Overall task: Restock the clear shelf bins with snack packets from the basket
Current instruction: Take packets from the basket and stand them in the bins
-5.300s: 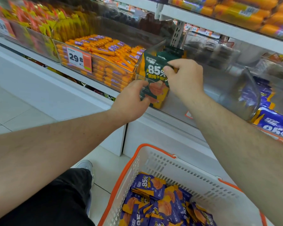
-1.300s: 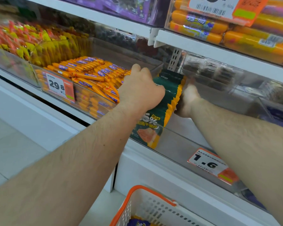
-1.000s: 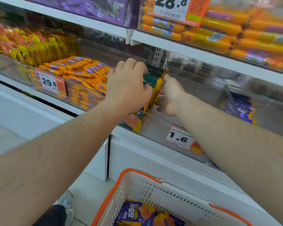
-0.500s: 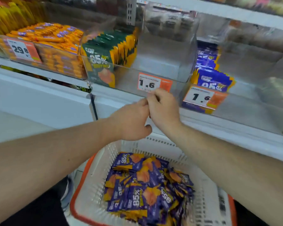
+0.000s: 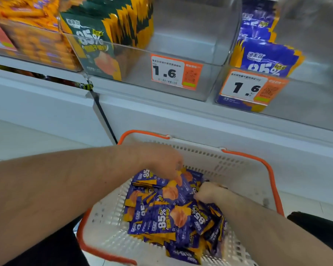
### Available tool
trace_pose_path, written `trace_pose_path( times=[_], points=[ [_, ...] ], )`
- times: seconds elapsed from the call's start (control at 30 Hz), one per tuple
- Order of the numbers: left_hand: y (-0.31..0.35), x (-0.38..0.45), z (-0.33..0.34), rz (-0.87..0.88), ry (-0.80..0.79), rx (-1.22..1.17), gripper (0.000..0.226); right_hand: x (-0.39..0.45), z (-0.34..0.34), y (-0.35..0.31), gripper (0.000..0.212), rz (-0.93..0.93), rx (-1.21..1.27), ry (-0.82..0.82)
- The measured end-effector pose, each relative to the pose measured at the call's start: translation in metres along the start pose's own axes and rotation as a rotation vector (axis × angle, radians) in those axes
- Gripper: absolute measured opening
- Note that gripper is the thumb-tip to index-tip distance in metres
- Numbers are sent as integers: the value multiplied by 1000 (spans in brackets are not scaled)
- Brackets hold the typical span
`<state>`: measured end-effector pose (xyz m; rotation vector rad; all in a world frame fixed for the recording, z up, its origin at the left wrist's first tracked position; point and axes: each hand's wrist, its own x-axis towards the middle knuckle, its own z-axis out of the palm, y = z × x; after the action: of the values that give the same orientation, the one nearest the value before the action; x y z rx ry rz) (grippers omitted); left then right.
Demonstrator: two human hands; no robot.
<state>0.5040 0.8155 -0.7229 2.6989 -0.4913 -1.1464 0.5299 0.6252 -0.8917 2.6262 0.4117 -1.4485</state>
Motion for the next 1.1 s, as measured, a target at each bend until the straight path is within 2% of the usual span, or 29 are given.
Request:
trace_pose_path(
  times=[0.13, 0.27, 0.37, 0.43, 0.53, 0.6, 0.7, 0.77, 0.83, 0.9, 0.97, 1.03, 1.1],
  points=[
    [12, 10, -18, 0, -4, 78, 32, 3, 0, 7, 36, -32, -34, -10],
    [34, 22, -31, 48, 69, 119, 33, -9, -19, 11, 14, 15, 25, 243],
    [40, 32, -29, 56, 53, 162, 32, -35, -43, 13, 22, -41, 57, 388],
    [41, 33, -26, 56, 51, 199, 31, -60, -57, 13, 13, -75, 85, 433],
    [40, 33, -26, 77, 97, 228, 34, -100, -75, 16, 24, -106, 157, 500],
    [39, 29, -27, 92, 140, 203, 50, -130, -87, 18, 24, -134, 224, 543],
    [34, 20, -26, 150, 168, 172, 97, -163, -107, 24, 22, -133, 404, 599],
    [31, 13, -25, 217, 171, 84, 121, -177, -115, 31, 23, -104, 705, 654],
    [35, 7, -22, 273, 219, -13, 129, -186, -121, 35, 22, -98, 1081, 645],
    [41, 4, -20, 303, 380, 9, 124, -190, -124, 38, 20, -102, 1461, 548],
    [47, 3, -20, 336, 582, 57, 95, -190, -127, 39, 22, -85, 1690, 424],
    [46, 2, -23, 404, 815, -19, 54, -192, -129, 41, 23, -99, 1767, 337],
    [43, -5, -31, 389, 977, -186, 24, -196, -130, 45, 19, -103, 1649, 318]
  ],
)
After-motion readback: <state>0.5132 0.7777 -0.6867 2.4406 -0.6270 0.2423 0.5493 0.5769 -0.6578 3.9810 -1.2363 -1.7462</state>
